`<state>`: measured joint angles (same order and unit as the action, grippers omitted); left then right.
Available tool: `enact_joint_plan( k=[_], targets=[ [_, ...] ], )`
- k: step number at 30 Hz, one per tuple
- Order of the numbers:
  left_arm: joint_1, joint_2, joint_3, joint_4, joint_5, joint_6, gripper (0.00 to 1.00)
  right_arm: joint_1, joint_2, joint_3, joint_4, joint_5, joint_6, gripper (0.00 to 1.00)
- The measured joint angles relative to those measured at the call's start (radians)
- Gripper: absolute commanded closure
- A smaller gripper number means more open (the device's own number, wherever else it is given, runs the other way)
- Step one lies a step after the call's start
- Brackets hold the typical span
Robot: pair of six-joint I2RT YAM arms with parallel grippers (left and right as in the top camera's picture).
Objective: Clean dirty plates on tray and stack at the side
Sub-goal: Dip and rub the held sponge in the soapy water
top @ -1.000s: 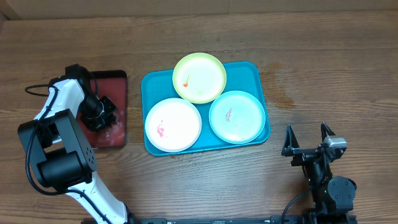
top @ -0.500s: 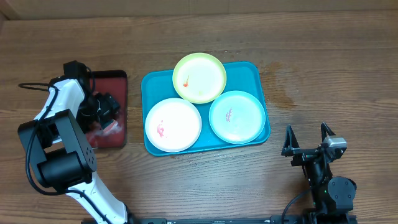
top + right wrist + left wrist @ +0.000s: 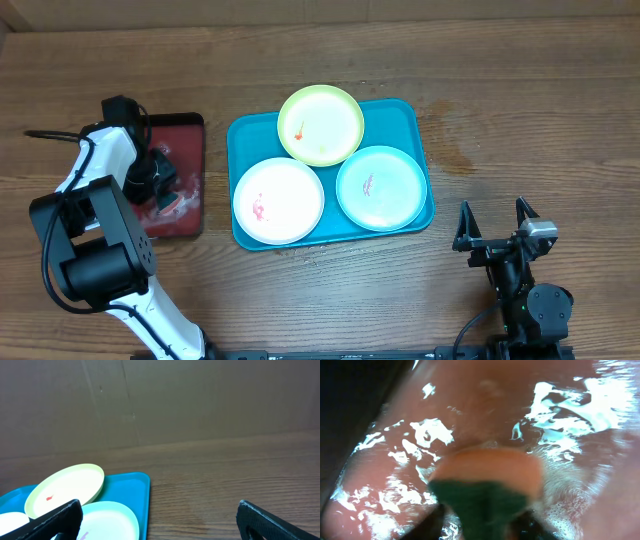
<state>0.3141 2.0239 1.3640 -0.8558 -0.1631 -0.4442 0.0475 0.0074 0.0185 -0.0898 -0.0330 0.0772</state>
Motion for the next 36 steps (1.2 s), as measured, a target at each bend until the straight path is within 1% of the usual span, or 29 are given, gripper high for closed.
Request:
enact_joint_plan(
  k=[5, 6, 7, 8, 9, 10, 11, 12, 13, 16, 17, 18, 19, 23, 28, 29, 30, 32, 33, 34, 35, 36],
  targets=[
    [0.004, -0.002, 0.006, -0.04, 0.014, -0.002, 0.0, 0.0, 0.0, 0.0, 0.0, 0.0, 0.001, 0.0],
    [0.004, -0.002, 0.006, -0.052, 0.026, -0.002, 0.06, 0.0, 0.0, 0.0, 0.0, -0.001, 0.0, 0.0],
    [0.003, -0.002, 0.006, -0.064, 0.042, -0.005, 0.15, 0.0, 0.0, 0.0, 0.0, 0.0, 0.0, 0.0],
    [0.003, -0.002, 0.006, -0.076, 0.058, -0.009, 0.3, 0.0, 0.0, 0.0, 0.0, 0.0, 0.0, 0.0],
    [0.003, -0.002, 0.005, -0.089, 0.074, -0.007, 0.49, 0.0, 0.0, 0.0, 0.0, 0.0, 0.001, 0.0],
    [0.003, -0.002, 0.003, -0.1, 0.088, -0.006, 0.72, 0.0, 0.0, 0.0, 0.0, 0.0, 0.0, 0.0],
    [0.003, -0.002, 0.002, -0.11, 0.105, -0.006, 0.89, 0.0, 0.0, 0.0, 0.0, 0.0, 0.0, 0.0],
    [0.003, -0.002, 0.002, -0.119, 0.119, -0.005, 0.96, 0.0, 0.0, 0.0, 0.0, 0.0, 0.0, 0.0],
    [0.003, -0.001, 0.002, -0.125, 0.13, -0.006, 0.96, 0.0, 0.0, 0.0, 0.0, 0.0, 0.0, 0.0],
    [0.003, -0.001, 0.002, -0.136, 0.151, -0.002, 0.95, 0.0, 0.0, 0.0, 0.0, 0.0, 0.0, 0.0],
    [0.003, -0.001, 0.002, -0.135, 0.153, -0.002, 0.81, 0.0, 0.0, 0.0, 0.0, 0.0, 0.0, 0.0],
    [0.003, -0.001, 0.002, -0.132, 0.155, 0.0, 0.52, 0.0, 0.0, 0.0, -0.001, 0.0, 0.0, 0.0],
    [0.003, -0.001, 0.001, -0.127, 0.156, -0.001, 0.0, 0.0, 0.0, 0.0, 0.0, 0.0, 0.0, 0.0],
    [0.003, -0.001, 0.0, -0.084, 0.143, -0.002, 0.0, 0.0, 0.0, 0.0, 0.0, 0.0, 0.0, 0.0],
    [0.002, -0.001, 0.0, -0.017, 0.063, -0.001, 0.0, 0.0, 0.0, 0.0, 0.0, 0.0, 0.0, 0.0],
    [0.002, -0.002, 0.0, -0.006, 0.049, -0.002, 0.03, 0.0, 0.0, 0.0, 0.0, 0.0, 0.0, 0.0],
    [0.001, -0.002, 0.0, 0.008, 0.033, -0.002, 0.1, 0.0, 0.0, 0.0, 0.0, 0.0, 0.0, 0.0],
    [0.0, -0.002, 0.0, 0.037, 0.008, -0.003, 0.46, 0.0, 0.0, 0.0, 0.0, -0.001, 0.0, 0.0],
    [0.0, -0.002, 0.0, 0.048, -0.006, -0.002, 0.71, 0.0, 0.0, 0.0, -0.001, 0.0, 0.001, 0.0],
    [0.0, -0.001, 0.0, 0.057, -0.018, -0.001, 0.84, 0.0, 0.0, 0.0, 0.0, 0.0, 0.0, 0.0],
    [0.0, 0.0, 0.0, 0.063, -0.025, -0.001, 0.95, 0.0, 0.0, 0.0, -0.001, 0.0, 0.0, 0.0],
    [0.0, 0.0, 0.0, 0.066, -0.034, -0.001, 0.96, 0.0, 0.0, 0.0, 0.0, 0.0, 0.001, 0.0]
  ],
)
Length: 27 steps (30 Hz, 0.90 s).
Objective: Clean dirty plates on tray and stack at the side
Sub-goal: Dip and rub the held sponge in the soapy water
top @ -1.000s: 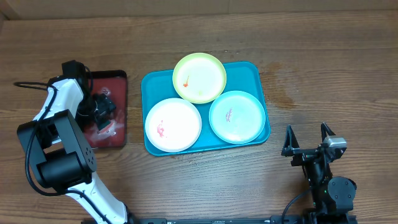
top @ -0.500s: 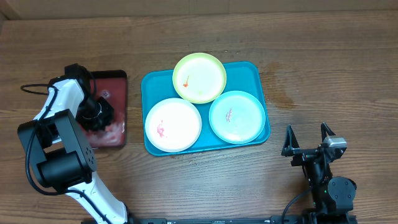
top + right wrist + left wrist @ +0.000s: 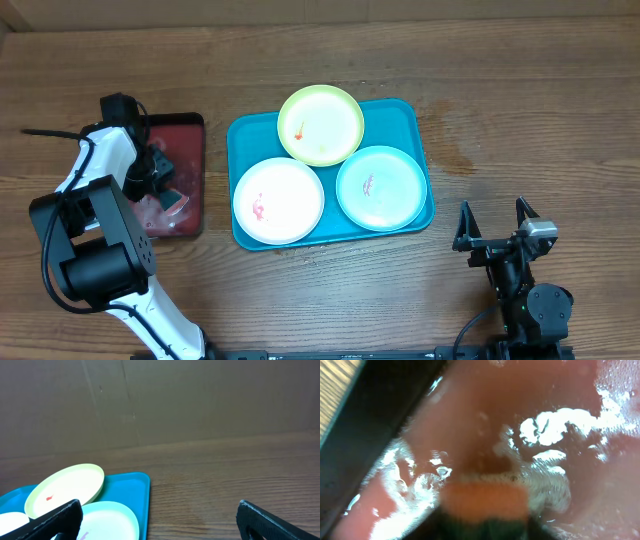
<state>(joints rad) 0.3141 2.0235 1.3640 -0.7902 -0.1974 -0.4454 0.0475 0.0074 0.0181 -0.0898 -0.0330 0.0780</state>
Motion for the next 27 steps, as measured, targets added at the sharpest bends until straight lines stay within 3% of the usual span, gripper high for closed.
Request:
enact_joint_plan(
  k=[2, 3, 5, 6, 14, 16, 19, 21, 23, 26, 27],
  targets=[
    [0.0, 0.0, 0.0, 0.001, -0.012, 0.002, 0.96, 0.0, 0.0, 0.0, -0.001, 0.0, 0.0, 0.0],
    [0.0, 0.0, 0.0, 0.002, -0.017, 0.003, 0.9, 0.0, 0.0, 0.0, 0.0, 0.0, 0.0, 0.0],
    [0.0, 0.0, 0.0, 0.0, -0.021, 0.003, 0.35, 0.0, 0.0, 0.0, 0.0, 0.0, 0.0, 0.0],
    [0.0, 0.0, 0.0, -0.003, -0.023, 0.003, 0.0, 0.0, 0.0, 0.0, 0.0, 0.0, 0.0, 0.0],
    [0.003, -0.002, 0.004, -0.08, 0.064, -0.001, 0.0, 0.0, 0.0, 0.0, 0.0, 0.0, 0.0, 0.0],
    [0.002, -0.002, 0.004, -0.113, 0.113, -0.002, 0.1, 0.0, 0.0, 0.0, 0.0, 0.0, 0.0, 0.0],
    [0.002, -0.001, 0.002, -0.149, 0.17, -0.003, 0.39, 0.0, 0.0, 0.0, 0.0, 0.0, -0.001, 0.0],
    [0.002, 0.0, 0.002, -0.158, 0.194, 0.0, 0.7, 0.0, 0.0, 0.0, 0.0, 0.0, 0.0, 0.0],
    [0.002, 0.0, 0.002, -0.158, 0.205, 0.0, 0.94, 0.0, 0.0, 0.0, 0.0, 0.0, -0.001, 0.0],
    [0.002, 0.0, 0.002, -0.154, 0.206, 0.003, 0.96, 0.0, 0.0, 0.0, 0.0, 0.0, 0.0, 0.0],
    [0.002, 0.0, 0.002, -0.151, 0.204, 0.003, 0.91, 0.0, 0.0, 0.0, -0.001, 0.0, 0.0, 0.0]
  ],
)
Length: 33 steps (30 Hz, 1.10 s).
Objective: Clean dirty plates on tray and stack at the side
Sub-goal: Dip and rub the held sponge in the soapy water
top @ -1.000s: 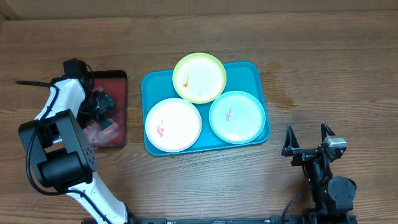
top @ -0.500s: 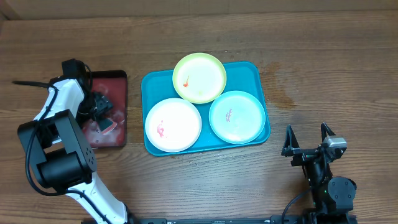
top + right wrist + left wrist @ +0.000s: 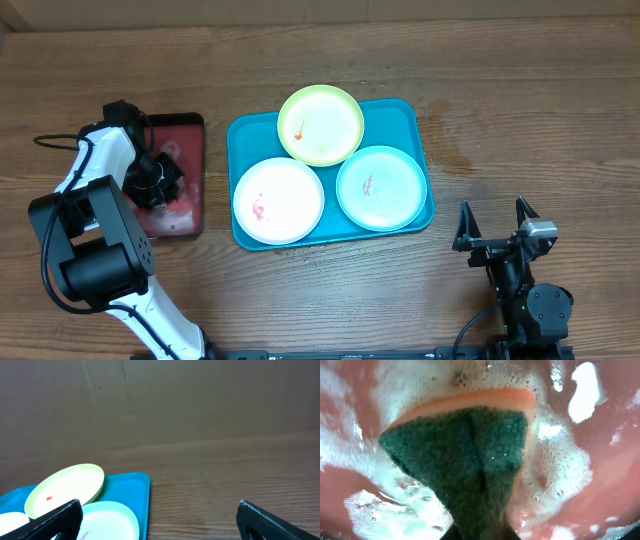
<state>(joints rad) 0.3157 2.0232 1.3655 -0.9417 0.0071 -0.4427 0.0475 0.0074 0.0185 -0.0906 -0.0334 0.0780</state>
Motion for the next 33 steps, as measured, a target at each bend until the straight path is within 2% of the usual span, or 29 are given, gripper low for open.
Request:
enact_joint_plan(
  k=[1, 2, 3, 13, 14, 15, 18, 20, 21, 28, 33],
  targets=[
    [0.0, 0.0, 0.0, 0.005, -0.004, 0.0, 0.66, 0.0, 0.0, 0.0, 0.0, 0.0, 0.0, 0.0],
    [0.0, 0.0, 0.0, 0.01, -0.01, 0.003, 0.13, 0.0, 0.0, 0.0, 0.0, 0.0, 0.0, 0.0],
    [0.0, 0.001, -0.001, 0.015, -0.018, 0.0, 0.0, 0.0, 0.0, 0.0, 0.0, 0.0, 0.0, 0.0],
    [0.0, 0.0, -0.001, 0.051, -0.09, 0.0, 0.0, 0.0, 0.0, 0.0, 0.0, 0.0, -0.001, 0.0],
    [-0.002, 0.0, -0.001, 0.051, -0.094, 0.0, 0.06, 0.0, 0.0, 0.0, 0.001, 0.0, 0.0, 0.0],
    [-0.002, 0.0, -0.001, 0.052, -0.097, -0.001, 0.18, 0.0, 0.0, 0.0, 0.0, 0.0, -0.001, 0.0],
    [-0.002, 0.0, 0.0, 0.069, -0.108, -0.002, 0.38, 0.0, 0.0, 0.0, 0.0, 0.0, -0.001, 0.0],
    [-0.002, 0.0, 0.0, 0.07, -0.119, -0.002, 0.73, 0.0, 0.0, 0.0, 0.0, 0.0, 0.0, 0.0],
    [-0.002, 0.0, 0.0, 0.07, -0.124, -0.001, 0.94, 0.0, 0.0, 0.0, 0.0, 0.0, 0.0, 0.0],
    [-0.002, 0.003, 0.026, -0.008, -0.152, 0.008, 0.96, 0.0, 0.0, 0.0, 0.001, 0.0, 0.0, 0.0],
    [-0.002, 0.007, 0.208, -0.191, -0.159, 0.011, 0.96, 0.0, 0.0, 0.0, 0.0, 0.0, 0.0, 0.0]
  ],
)
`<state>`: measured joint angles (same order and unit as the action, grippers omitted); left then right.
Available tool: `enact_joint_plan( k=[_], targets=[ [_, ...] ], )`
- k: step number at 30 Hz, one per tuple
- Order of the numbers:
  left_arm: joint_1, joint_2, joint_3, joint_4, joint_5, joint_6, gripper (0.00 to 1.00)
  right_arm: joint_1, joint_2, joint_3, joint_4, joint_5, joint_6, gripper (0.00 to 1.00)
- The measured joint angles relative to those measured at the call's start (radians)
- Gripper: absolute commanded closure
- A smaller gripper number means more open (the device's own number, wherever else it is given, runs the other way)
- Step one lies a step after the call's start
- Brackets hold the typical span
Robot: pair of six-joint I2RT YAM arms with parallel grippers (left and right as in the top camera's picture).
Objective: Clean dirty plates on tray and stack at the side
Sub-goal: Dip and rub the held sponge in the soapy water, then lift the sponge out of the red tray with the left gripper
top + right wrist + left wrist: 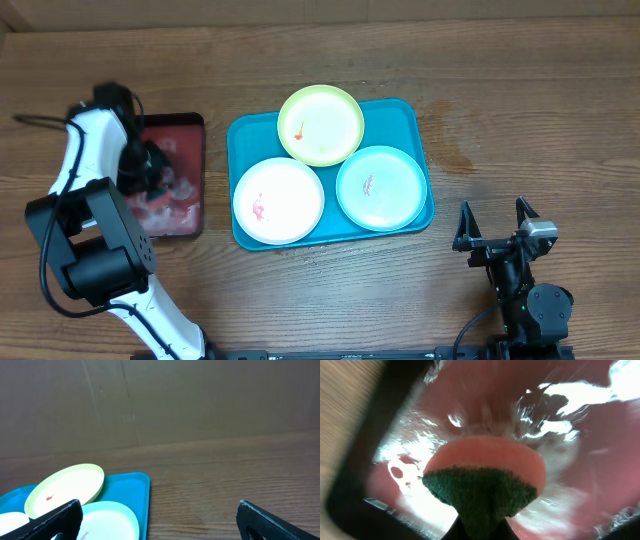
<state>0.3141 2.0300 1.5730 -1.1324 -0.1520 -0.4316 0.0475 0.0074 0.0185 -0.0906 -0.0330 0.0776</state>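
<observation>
A blue tray point(415, 120) holds three stained plates: a yellow-green one point(321, 124) at the back, a white one point(278, 200) at front left and a pale mint one point(381, 187) at front right. My left gripper point(147, 166) is over the red soapy dish point(186, 133) left of the tray. It is shut on an orange sponge with a green scouring face point(485, 477), just above the foamy water. My right gripper point(494, 222) rests open near the front right of the table, with nothing between its fingers point(55, 520).
The red dish has a dark rim point(365, 460), with bare wood beyond it on the left. A cardboard wall point(160, 400) stands behind the table. A damp patch point(455, 150) marks the wood right of the tray.
My left gripper, still holding the sponge, has shifted towards the dish's back left. The sponge was pressed into the foam and now sits above it, near the dark rim. The right arm has not moved.
My left gripper held the sponge in the red dish's soapy water at every moment, at a different spot in the dish each time. Foam has spread over the dish. The three plates stayed stained on the tray, and my right gripper stayed open and still.
</observation>
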Motion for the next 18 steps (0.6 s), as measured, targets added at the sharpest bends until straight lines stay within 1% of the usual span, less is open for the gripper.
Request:
enact_joint_plan(
  k=[5, 9, 11, 15, 18],
  targets=[
    [0.0, -0.012, 0.304, -0.18, 0.005, 0.027, 0.96, 0.0, 0.0, 0.0, 0.0, 0.0, 0.0, 0.0],
    [0.0, -0.072, 0.478, -0.238, 0.05, 0.042, 0.96, 0.0, 0.0, 0.0, 0.001, 0.0, 0.0, 0.0],
    [0.0, -0.129, 0.529, -0.236, 0.081, 0.043, 0.96, 0.0, 0.0, 0.0, 0.001, 0.0, 0.0, 0.0],
    [0.0, -0.23, 0.564, -0.245, 0.111, 0.045, 0.96, 0.0, 0.0, 0.0, 0.0, 0.0, 0.0, 0.0],
    [0.0, -0.248, 0.554, -0.254, 0.12, 0.046, 0.96, 0.0, 0.0, 0.0, 0.0, 0.0, 0.0, 0.0]
  ],
)
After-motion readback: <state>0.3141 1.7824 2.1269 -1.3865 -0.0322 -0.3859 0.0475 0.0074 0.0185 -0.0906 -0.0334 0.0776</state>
